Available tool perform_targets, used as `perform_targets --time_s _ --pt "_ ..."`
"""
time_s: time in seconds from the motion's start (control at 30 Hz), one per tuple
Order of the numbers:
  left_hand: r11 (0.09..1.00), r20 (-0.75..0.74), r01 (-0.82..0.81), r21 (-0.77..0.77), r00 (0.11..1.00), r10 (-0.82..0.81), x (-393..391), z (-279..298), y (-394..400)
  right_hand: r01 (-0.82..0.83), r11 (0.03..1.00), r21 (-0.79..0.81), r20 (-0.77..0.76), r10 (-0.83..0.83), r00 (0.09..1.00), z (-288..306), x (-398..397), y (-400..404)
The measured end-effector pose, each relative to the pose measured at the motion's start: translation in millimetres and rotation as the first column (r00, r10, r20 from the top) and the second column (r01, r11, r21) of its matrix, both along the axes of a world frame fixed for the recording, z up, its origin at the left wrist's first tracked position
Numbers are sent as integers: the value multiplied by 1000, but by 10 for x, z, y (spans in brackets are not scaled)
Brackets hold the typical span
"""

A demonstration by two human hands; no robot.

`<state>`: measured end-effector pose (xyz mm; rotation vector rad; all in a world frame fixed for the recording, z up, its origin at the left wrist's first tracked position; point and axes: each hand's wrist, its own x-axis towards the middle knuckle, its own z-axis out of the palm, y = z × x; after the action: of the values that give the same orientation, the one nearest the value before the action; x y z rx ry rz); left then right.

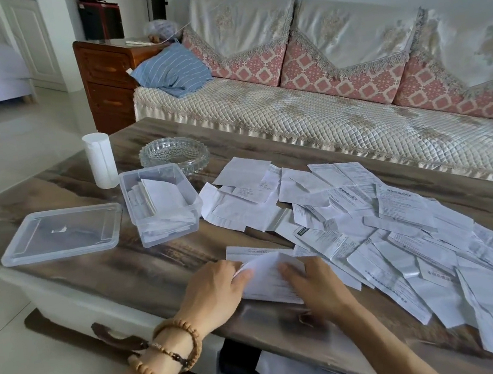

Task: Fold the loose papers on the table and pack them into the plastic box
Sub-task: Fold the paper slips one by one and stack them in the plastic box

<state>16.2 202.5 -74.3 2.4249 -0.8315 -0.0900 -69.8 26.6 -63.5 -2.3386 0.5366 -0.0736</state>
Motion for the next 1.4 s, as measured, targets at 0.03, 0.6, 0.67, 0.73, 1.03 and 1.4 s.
perform_targets --time_s 0.03,0.6,0.67,0.73,1.03,1.4 --pt "998 -5 -54 26 999 54 20 -6 -46 36 997 -67 -14 -37 999 -4 56 35" --pt "942 228 -236 240 957 182 187 -130 -307 72 834 -547 -17 -97 995 -298 439 92" --pt "947 240 -224 231 956 168 197 -154 -312 78 826 -558 -28 -112 993 -295 453 97" --pt "949 248 -223 224 954 166 223 -184 -313 75 819 -568 -41 -120 992 -290 465 99" --pt "950 293 -239 202 940 174 283 -176 -310 68 823 -564 -58 -122 991 -269 481 102" --pt "976 476 122 179 858 -195 118 -361 -323 95 778 -621 -27 -142 990 -263 439 179"
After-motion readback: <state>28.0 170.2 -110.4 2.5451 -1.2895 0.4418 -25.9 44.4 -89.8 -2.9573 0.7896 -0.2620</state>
